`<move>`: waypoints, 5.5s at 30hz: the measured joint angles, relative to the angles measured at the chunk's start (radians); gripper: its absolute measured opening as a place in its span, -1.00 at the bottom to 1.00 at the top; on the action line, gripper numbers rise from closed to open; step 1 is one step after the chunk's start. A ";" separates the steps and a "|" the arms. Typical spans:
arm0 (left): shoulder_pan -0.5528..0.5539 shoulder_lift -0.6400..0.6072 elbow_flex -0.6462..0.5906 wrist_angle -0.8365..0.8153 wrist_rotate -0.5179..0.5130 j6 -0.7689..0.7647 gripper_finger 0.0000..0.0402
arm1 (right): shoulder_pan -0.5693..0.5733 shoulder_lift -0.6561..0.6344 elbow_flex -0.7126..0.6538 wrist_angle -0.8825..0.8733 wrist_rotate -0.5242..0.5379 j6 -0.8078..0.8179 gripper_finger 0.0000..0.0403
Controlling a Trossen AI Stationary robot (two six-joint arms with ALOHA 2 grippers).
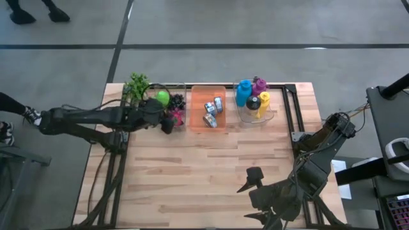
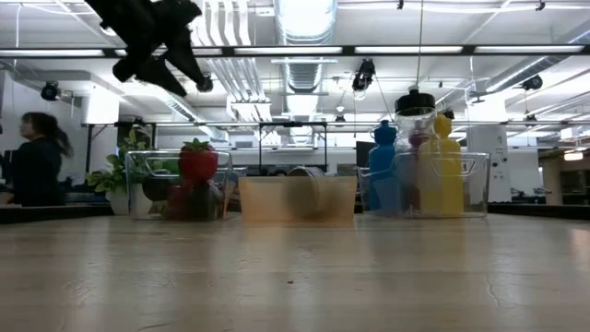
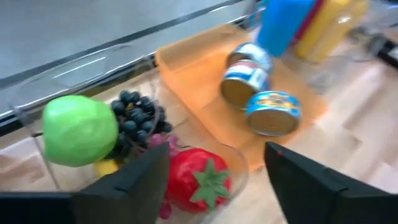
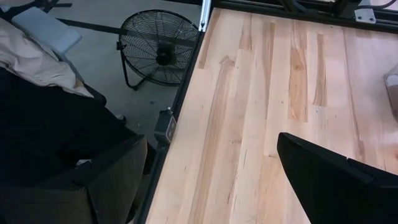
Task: Pick & Place Food Item
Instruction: Return to Home Position
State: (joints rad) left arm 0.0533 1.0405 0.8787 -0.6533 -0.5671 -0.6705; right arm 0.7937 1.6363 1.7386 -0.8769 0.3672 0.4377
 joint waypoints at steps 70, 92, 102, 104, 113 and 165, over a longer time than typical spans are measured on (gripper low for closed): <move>-0.572 -0.554 -0.604 0.765 0.069 0.582 -0.98 | 0.046 -0.210 -0.219 0.171 0.055 -0.258 0.78; -0.572 -0.902 -0.711 0.732 0.150 0.698 -0.98 | 0.046 -0.783 -0.911 0.701 0.053 -0.284 0.78; -0.572 -1.042 -0.733 0.668 0.148 0.724 -0.98 | 0.046 -0.934 -1.057 0.738 0.052 -0.284 0.78; -0.572 -1.041 -0.737 0.659 0.146 0.723 -0.98 | 0.046 -0.954 -1.075 0.741 0.053 -0.284 0.78; -0.571 -1.041 -0.757 0.657 0.142 0.716 -0.98 | 0.046 -1.037 -1.146 0.761 0.051 -0.323 0.78; -0.571 -1.041 -0.875 0.731 0.142 0.671 -0.98 | 0.046 -1.619 -1.510 0.883 0.051 -0.406 0.78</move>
State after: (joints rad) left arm -0.5175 -0.0002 0.0032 0.0776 -0.4252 0.0002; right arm 0.8398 0.0176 0.2284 0.0061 0.4187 0.0315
